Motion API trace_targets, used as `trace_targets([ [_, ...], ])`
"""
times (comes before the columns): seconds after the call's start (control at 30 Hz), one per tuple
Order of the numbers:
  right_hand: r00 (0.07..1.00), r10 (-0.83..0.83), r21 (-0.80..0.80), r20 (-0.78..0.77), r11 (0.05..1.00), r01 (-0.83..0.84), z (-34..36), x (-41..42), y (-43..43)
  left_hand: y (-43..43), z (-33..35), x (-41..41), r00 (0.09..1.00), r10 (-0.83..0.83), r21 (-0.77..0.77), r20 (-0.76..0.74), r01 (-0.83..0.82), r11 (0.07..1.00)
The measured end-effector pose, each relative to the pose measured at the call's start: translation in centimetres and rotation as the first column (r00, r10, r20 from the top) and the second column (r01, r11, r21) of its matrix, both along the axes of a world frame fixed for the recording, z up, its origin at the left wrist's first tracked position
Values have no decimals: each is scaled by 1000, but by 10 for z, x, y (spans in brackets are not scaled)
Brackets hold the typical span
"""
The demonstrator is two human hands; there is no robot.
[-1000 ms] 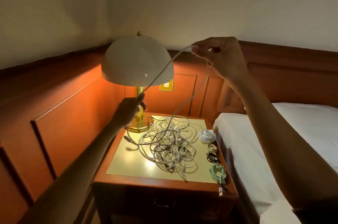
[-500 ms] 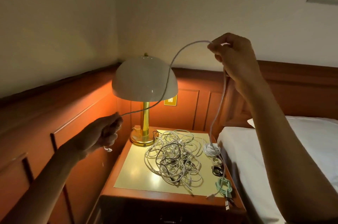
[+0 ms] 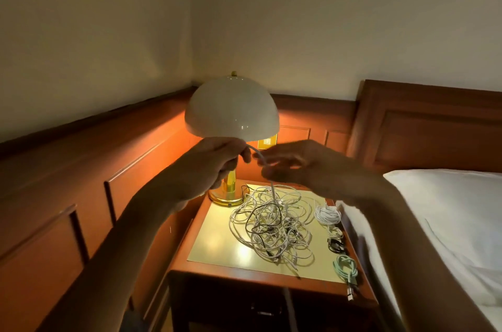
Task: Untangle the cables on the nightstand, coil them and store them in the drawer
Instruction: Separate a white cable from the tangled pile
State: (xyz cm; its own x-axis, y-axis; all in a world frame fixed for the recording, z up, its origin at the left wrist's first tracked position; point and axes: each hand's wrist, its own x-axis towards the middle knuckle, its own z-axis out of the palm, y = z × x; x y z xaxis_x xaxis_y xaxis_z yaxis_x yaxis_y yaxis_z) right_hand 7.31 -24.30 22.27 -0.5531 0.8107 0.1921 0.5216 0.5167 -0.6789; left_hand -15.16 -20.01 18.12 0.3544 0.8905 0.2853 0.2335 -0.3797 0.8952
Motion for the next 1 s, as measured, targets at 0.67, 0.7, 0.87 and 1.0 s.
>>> trace_targets([
  [0.67, 986, -52, 338, -160, 935, 104, -62, 17, 23, -46, -19, 33, 967, -119, -165, 226, 159, 973],
  [0.7, 974, -68, 333, -214, 933, 138, -61, 18, 25, -44, -20, 32, 969, -135, -188, 207, 175, 966],
  [0.87, 893, -227, 263, -389, 901, 344, -61, 23, 36, -39, -22, 35, 944, -285, -312, 167, 325, 893],
  [1.0, 797, -234, -10, -556, 961, 276, -88, 5, 24, -32, -19, 48, 730, -227, -252, 645, 484, 838],
])
